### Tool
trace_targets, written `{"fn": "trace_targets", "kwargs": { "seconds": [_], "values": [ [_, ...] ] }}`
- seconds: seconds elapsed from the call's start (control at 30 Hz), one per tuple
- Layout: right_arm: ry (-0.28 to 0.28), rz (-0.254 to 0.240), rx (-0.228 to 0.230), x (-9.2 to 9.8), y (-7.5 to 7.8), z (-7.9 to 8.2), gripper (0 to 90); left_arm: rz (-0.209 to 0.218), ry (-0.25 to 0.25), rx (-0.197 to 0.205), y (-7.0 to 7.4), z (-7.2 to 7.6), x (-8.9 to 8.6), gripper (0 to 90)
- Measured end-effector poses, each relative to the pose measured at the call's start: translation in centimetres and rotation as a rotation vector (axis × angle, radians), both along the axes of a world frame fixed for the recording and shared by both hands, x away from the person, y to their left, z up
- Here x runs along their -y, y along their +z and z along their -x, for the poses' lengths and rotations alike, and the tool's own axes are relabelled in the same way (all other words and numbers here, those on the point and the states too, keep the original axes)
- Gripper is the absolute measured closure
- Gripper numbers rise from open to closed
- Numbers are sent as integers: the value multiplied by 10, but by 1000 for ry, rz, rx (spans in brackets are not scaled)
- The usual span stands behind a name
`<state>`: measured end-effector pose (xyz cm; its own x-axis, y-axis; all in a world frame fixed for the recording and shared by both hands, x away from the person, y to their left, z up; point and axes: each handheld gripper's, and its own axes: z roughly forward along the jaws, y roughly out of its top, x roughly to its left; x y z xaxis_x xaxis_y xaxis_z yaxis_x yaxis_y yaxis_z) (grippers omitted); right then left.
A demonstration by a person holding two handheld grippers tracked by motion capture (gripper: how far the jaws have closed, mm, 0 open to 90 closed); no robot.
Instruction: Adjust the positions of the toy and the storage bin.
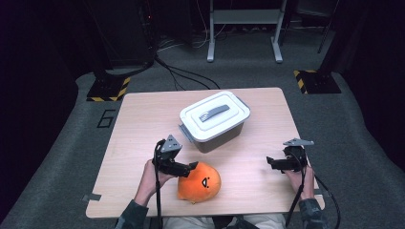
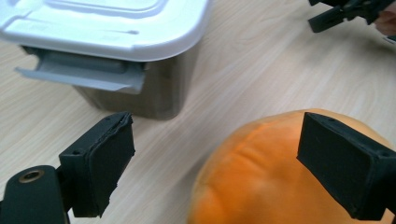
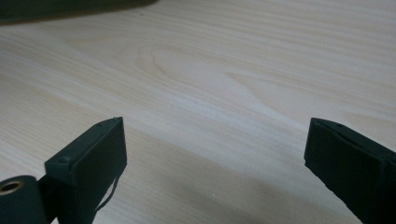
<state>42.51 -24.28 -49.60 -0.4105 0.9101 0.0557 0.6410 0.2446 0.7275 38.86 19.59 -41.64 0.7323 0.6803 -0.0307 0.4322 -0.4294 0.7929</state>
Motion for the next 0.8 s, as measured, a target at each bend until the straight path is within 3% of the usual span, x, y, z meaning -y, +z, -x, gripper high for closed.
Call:
{"fn": "trace_targets", "kwargs": {
  "seconds": [0.17,0.43,0.8],
  "values": [
    [36,3,8,-8,12,-6,51,8,49,-17,-2,-10,-11,99],
    [81,15,14,-24,28,-19,57,-11,135,-2,-6,-28,-21,100],
    [140,-6,9,-41,33,-42,57,-29,150,-6,-10,-56,-15,100]
  ]
}}
